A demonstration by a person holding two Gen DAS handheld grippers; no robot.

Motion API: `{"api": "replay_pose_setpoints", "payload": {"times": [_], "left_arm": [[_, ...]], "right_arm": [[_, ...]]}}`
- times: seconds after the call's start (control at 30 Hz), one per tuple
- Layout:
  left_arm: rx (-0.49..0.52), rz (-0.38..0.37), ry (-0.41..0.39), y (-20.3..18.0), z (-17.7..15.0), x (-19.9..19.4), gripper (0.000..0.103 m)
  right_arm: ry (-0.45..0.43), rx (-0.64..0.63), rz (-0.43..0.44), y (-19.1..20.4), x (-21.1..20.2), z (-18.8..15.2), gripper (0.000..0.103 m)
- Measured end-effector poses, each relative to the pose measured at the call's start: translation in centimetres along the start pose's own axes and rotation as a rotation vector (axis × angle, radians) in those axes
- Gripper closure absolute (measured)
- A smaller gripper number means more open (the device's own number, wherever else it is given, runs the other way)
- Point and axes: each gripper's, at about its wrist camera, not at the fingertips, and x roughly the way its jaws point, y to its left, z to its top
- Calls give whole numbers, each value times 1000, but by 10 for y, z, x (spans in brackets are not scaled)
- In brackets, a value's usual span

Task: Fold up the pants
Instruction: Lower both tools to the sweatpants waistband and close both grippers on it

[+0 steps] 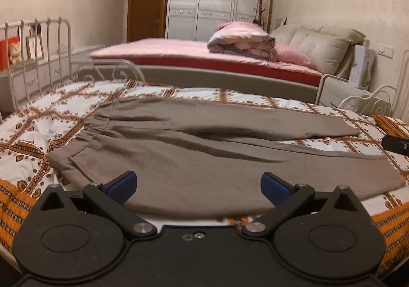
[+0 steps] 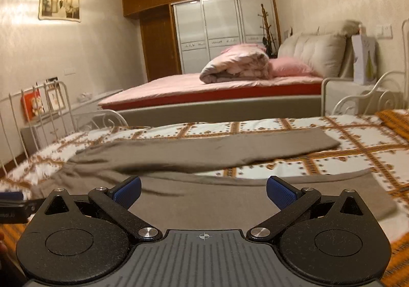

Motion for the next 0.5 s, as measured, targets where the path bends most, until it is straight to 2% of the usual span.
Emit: {"api": "replay_pose_setpoints", "payload": {"times": [0.07, 0.13, 0.2, 0.33, 0.37, 0.43, 0.5], "left_arm": [[10, 15, 15, 18, 11, 15, 6], [10, -8, 7, 39, 23, 29, 6], [15, 22, 2, 59, 40, 45, 6], [95, 100, 14, 97, 77, 91, 8], [116, 99, 23, 106, 85, 103, 9], [166, 108, 33, 123, 98, 128, 16], [173, 110, 51, 142, 108, 154, 23]], "right_arm": [[91, -3, 26, 0, 33, 12, 0], [156, -26, 39, 2, 61, 21, 0], [161, -65, 20, 7, 82, 28, 0], [205, -102, 85, 11, 141, 53, 0], [204, -119, 91, 11, 154, 57, 0], [188, -163, 101, 14, 184, 69, 0], [183, -199, 116, 18, 216, 79, 0]]}}
